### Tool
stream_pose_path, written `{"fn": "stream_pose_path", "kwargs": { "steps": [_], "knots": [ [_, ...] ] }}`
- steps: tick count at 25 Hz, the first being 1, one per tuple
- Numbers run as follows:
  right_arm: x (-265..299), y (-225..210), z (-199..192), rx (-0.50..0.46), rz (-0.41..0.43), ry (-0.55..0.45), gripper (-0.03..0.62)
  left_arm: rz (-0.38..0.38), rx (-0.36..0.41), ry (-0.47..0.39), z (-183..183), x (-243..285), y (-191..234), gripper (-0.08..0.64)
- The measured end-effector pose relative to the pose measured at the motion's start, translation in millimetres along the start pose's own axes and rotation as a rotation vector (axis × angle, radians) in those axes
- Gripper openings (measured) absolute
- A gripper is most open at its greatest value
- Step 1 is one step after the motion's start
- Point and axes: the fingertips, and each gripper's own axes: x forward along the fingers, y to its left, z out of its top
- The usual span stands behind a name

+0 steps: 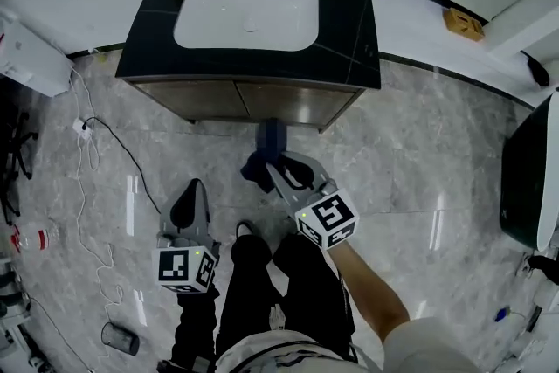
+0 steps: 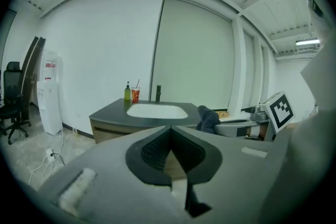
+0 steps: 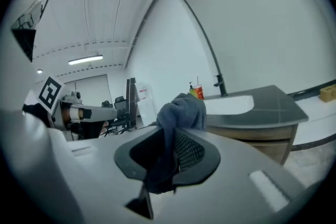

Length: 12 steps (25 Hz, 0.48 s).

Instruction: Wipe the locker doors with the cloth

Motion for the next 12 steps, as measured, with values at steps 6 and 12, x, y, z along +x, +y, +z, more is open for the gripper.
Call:
{"fn": "stream_pose_path", "kwargs": {
  "steps": [6,12],
  "knots": [
    [-85.6,1.3,86.8,0.007,-0.15,-0.058,0.066,-0.036,0.032,-0.047,92.3,-27.8,-52.5,-0.002],
    [-136.4,28.5,148.4,-0.031,-0.252,-0.112,0.066,-0.079,0.013,-0.093,145.7,-59.9,-79.6,-0.002]
  ]
}}
